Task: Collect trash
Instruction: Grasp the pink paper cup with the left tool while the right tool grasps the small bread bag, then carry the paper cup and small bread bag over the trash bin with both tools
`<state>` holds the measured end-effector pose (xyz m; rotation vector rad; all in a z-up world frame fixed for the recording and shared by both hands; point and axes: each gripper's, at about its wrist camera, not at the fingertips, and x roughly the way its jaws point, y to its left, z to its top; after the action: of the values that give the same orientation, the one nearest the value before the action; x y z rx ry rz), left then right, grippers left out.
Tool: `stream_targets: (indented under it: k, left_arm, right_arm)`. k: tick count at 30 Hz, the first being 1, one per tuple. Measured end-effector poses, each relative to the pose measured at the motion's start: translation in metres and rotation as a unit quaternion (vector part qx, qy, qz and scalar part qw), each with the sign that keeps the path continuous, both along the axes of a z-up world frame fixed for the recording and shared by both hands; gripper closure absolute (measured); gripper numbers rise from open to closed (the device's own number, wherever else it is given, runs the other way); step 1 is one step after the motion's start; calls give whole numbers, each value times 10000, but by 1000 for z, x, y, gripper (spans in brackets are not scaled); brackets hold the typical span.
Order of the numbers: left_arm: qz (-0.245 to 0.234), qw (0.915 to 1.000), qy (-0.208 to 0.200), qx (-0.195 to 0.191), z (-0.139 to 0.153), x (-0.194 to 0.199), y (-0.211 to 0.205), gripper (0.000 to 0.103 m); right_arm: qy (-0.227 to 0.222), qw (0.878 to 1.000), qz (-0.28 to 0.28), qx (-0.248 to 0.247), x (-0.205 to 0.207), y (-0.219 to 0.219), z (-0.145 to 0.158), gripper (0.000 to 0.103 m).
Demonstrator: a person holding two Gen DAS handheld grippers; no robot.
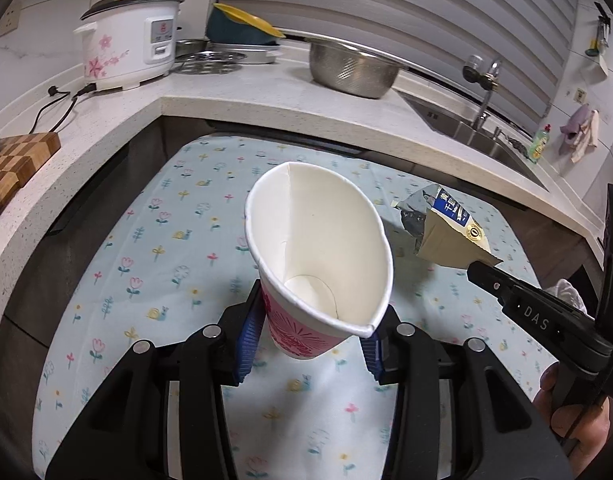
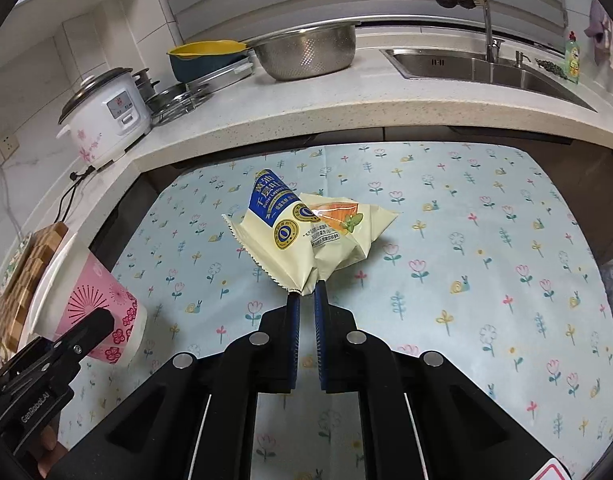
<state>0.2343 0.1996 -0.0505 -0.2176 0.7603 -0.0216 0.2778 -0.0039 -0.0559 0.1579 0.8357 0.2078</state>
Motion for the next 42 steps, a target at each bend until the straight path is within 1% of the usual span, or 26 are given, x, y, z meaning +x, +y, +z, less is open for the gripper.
stream_targets:
  k: [10, 20, 34, 42]
  left_arm:
    - [-470, 9987, -177, 98, 26, -27, -74, 62]
    - [-919, 9948, -377, 235, 51, -47, -150, 62]
    - [-1527, 9861, -481, 443, 66, -70, -247, 62]
    - [-1871, 9794, -476, 585, 66, -80, -299, 62]
  right_arm:
    - [-285, 9985, -429, 175, -49, -76, 32, 96]
    - [-503, 9946, -879, 221, -88, -154, 54, 96]
    - [-621, 9870, -1456, 296, -134, -254, 61, 96]
    - [-635, 9808, -1810, 361, -157, -306, 59, 96]
